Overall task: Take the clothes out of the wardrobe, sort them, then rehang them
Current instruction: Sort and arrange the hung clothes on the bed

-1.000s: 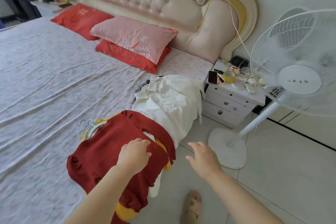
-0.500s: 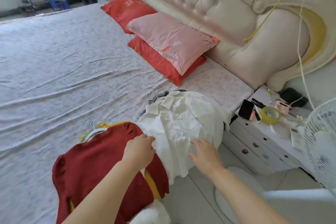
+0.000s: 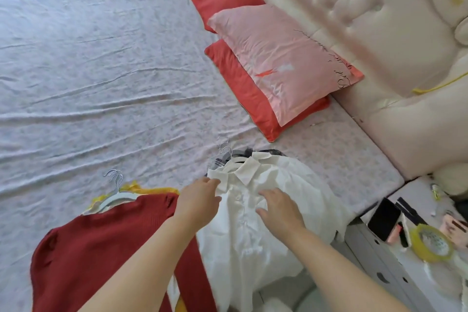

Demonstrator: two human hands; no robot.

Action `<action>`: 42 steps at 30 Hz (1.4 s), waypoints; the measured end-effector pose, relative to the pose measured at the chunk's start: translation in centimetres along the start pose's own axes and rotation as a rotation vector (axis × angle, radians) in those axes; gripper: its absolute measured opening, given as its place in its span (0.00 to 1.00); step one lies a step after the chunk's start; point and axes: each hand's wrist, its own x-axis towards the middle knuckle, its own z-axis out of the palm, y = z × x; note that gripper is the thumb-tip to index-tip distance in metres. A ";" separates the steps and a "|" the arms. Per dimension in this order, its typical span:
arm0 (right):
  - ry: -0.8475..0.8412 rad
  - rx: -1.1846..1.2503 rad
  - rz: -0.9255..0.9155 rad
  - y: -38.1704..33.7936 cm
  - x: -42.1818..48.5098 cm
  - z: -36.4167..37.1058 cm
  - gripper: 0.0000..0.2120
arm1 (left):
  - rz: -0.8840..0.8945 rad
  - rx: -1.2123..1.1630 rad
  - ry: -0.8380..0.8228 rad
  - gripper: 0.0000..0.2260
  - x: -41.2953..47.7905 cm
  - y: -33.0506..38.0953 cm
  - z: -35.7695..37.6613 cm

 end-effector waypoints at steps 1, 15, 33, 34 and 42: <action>-0.011 0.000 -0.013 0.1 1.7 0.0 0.20 | -0.014 -0.012 0.004 0.20 1.2 -0.2 0.2; -0.099 -0.164 -0.151 3.1 28.7 8.2 0.18 | -0.271 -0.168 0.063 0.19 15.7 -6.1 10.9; 0.017 -0.116 -0.382 4.4 34.2 11.6 0.18 | -0.314 -0.290 0.159 0.20 21.9 -7.2 14.9; 0.013 -0.128 -0.387 4.2 34.6 11.6 0.18 | -0.321 -0.302 0.168 0.20 22.4 -7.3 15.0; -0.023 -0.183 -0.243 4.8 36.2 13.3 0.36 | -0.381 -0.368 0.002 0.26 24.8 -8.5 17.0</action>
